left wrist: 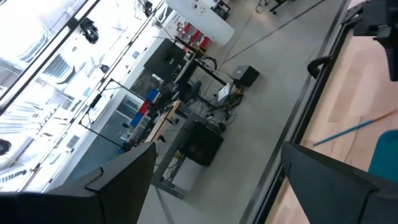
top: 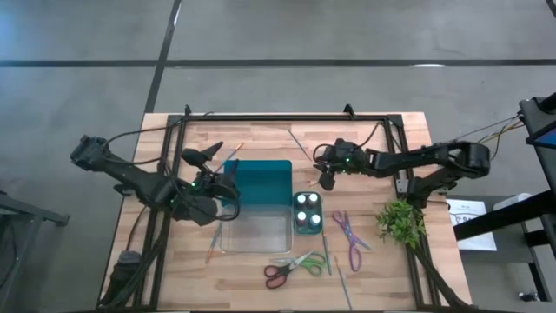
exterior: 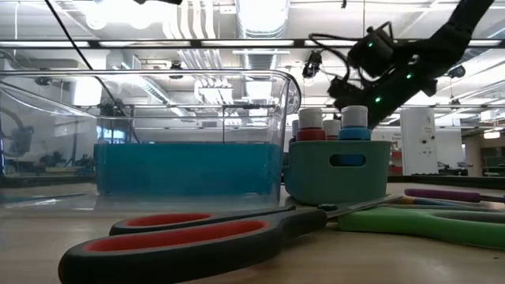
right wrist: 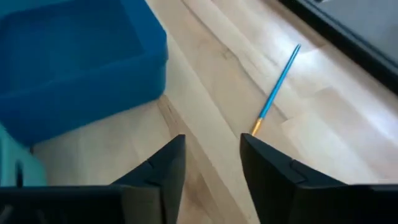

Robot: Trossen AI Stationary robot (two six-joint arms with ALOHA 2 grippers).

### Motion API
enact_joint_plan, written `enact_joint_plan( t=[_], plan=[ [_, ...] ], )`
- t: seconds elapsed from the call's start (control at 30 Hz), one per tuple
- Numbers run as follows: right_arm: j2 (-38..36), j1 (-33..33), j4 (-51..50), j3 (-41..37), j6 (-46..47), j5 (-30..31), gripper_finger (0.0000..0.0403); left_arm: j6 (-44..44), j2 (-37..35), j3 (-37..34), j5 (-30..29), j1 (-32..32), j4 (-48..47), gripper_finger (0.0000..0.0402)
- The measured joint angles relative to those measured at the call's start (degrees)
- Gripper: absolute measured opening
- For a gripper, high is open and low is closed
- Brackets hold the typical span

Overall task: Pick & Place Paint Supplies
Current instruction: Put the blue paint brush into the blue bin

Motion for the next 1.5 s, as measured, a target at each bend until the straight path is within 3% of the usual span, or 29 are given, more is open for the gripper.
enact_joint_plan(
  t=[0.23, 0.53, 0.83, 1.5],
  plan=[
    [9.25, -0.04, 8.51, 0.03, 2.86, -0.77, 0.0089, -8.34, -0.84, -0.02, -0.89, 0.04, -9.2, 0.0353],
    [16.77, -1.2, 14.22, 0.25, 5.86, 1.11, 0.0083, -9.26, -1.28, -0.02, -1.01, -0.07, -9.26, 0.0353],
    [16.71, -4.01, 14.87, 0.63, 4.82, 2.67, 0.0083, -9.6, -1.35, -0.02, 0.03, -0.07, -9.41, 0.0353],
    [17.46, -5.71, 14.19, 1.02, 5.58, -0.56, 0.0083, -10.21, -1.35, -0.02, 1.34, 0.0, -10.63, 0.0354]
  ],
)
